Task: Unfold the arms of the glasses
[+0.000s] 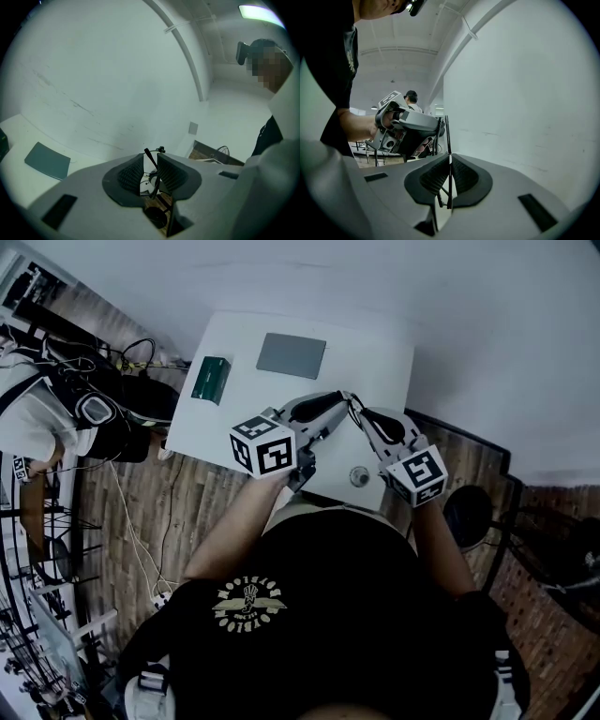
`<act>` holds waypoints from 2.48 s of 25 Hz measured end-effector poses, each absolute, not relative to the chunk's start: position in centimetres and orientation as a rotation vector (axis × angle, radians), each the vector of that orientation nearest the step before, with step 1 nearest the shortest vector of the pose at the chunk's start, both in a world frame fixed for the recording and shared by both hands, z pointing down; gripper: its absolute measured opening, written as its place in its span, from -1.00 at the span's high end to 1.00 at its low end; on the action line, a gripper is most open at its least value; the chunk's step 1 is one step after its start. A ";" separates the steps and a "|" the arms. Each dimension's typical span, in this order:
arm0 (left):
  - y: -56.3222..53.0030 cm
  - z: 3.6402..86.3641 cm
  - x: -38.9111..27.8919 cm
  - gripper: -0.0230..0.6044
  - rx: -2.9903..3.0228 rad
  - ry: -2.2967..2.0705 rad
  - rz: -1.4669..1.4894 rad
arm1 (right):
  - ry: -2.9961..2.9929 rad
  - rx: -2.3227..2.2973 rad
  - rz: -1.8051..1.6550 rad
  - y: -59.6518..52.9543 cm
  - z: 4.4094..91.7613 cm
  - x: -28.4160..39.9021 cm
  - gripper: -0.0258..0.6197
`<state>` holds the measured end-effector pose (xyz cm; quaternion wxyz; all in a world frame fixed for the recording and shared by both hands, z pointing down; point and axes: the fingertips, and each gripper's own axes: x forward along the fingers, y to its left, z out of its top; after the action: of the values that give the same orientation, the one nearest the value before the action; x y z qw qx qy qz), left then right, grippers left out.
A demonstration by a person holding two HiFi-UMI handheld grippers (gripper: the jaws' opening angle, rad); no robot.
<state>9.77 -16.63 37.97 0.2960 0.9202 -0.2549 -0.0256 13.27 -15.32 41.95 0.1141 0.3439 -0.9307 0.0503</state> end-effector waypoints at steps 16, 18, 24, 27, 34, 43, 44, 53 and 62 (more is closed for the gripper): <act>-14.5 39.5 9.3 0.74 2.397 -0.922 -0.057 | -2.808 0.940 0.227 -16.1 42.6 15.4 0.86; -14.0 39.9 9.0 0.74 2.382 -0.957 -0.055 | -2.812 0.938 0.227 -16.4 42.5 15.7 0.86; -13.1 41.9 7.9 0.91 2.354 -1.048 0.044 | -2.852 0.968 0.306 -17.4 42.2 16.3 0.86; -13.0 42.3 7.9 0.91 2.357 -1.052 0.074 | -2.866 0.976 0.320 -18.1 41.8 16.3 0.86; -12.9 40.7 8.7 0.50 2.427 -0.974 0.021 | -2.845 0.956 0.282 -17.8 42.0 15.3 0.86; -14.0 39.9 5.7 0.67 2.438 -0.995 -0.033 | -2.829 0.928 0.287 -17.7 42.6 11.8 0.86; -14.0 40.0 5.1 0.67 2.433 -0.990 -0.035 | -2.826 0.932 0.288 -17.9 42.6 11.3 0.86; -14.4 40.3 -0.4 0.70 2.429 -0.945 -0.028 | -2.824 1.007 0.297 -19.2 41.5 7.0 0.86; -15.8 40.8 -4.6 0.70 2.444 -0.859 -0.025 | -2.787 1.159 0.303 -20.9 40.1 4.2 0.86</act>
<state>-4.56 -15.81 40.83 0.2720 0.9078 -0.3190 -0.0092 4.17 -20.93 40.14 0.0541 0.3814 -0.9174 0.0997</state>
